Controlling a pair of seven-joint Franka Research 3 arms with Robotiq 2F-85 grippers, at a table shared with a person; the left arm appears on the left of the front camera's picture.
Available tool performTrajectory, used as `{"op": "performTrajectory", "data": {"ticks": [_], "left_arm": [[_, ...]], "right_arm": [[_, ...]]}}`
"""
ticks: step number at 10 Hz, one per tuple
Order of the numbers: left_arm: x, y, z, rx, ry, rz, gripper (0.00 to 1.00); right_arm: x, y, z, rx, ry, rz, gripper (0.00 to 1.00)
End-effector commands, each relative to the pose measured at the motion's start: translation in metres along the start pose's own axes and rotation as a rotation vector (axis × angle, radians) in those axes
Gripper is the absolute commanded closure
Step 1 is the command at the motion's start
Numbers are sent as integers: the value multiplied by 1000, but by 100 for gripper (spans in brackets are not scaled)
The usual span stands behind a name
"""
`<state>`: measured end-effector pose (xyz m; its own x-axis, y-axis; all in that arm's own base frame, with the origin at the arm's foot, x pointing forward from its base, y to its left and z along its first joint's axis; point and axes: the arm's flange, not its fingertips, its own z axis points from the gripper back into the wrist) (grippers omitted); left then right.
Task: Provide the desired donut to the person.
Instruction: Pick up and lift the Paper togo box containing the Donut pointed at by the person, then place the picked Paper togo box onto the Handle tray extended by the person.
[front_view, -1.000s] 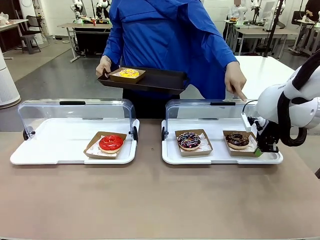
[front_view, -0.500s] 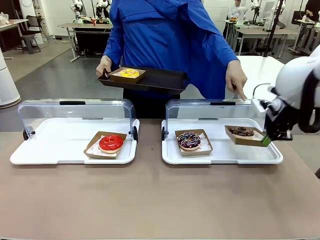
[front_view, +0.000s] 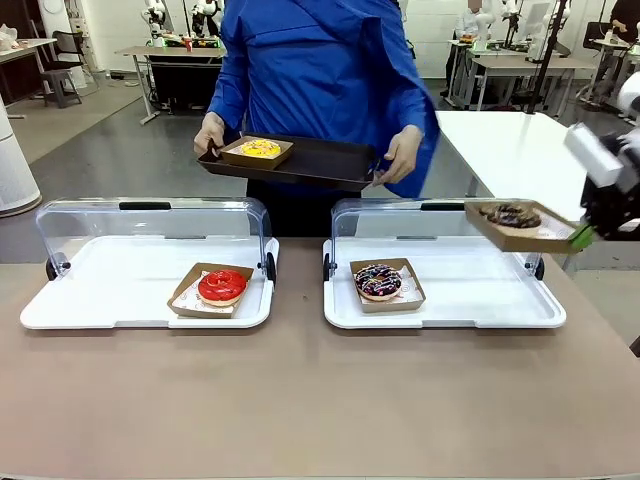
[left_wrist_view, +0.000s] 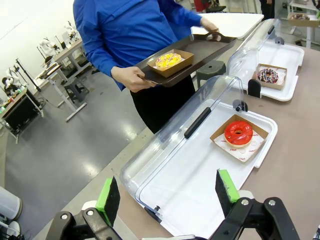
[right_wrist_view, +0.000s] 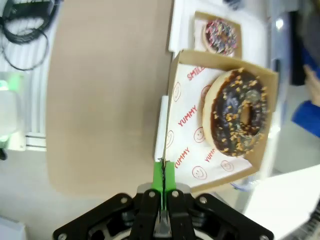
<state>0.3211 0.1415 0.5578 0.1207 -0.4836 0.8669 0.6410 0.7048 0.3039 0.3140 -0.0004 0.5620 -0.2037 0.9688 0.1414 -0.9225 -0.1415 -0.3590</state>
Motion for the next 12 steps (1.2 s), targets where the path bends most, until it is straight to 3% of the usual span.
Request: {"op": "performTrajectory", "data": {"ticks": [1,3,4,5,12], "left_arm": [[0,0,0,9,7,7,0],[0,0,0,9,7,7,0],[0,0,0,9,7,7,0],[0,0,0,9,7,7,0],[0,0,0,9,7,7,0]], "right_arm": [[18,6,27,-70,52,-22,100],[25,-1,38,-117,76,-64,100],[24,-11,28,-50,99,-85,100],[21,10,48,-110,38,-23,100],[21,10,48,-110,38,-23,100]]}}
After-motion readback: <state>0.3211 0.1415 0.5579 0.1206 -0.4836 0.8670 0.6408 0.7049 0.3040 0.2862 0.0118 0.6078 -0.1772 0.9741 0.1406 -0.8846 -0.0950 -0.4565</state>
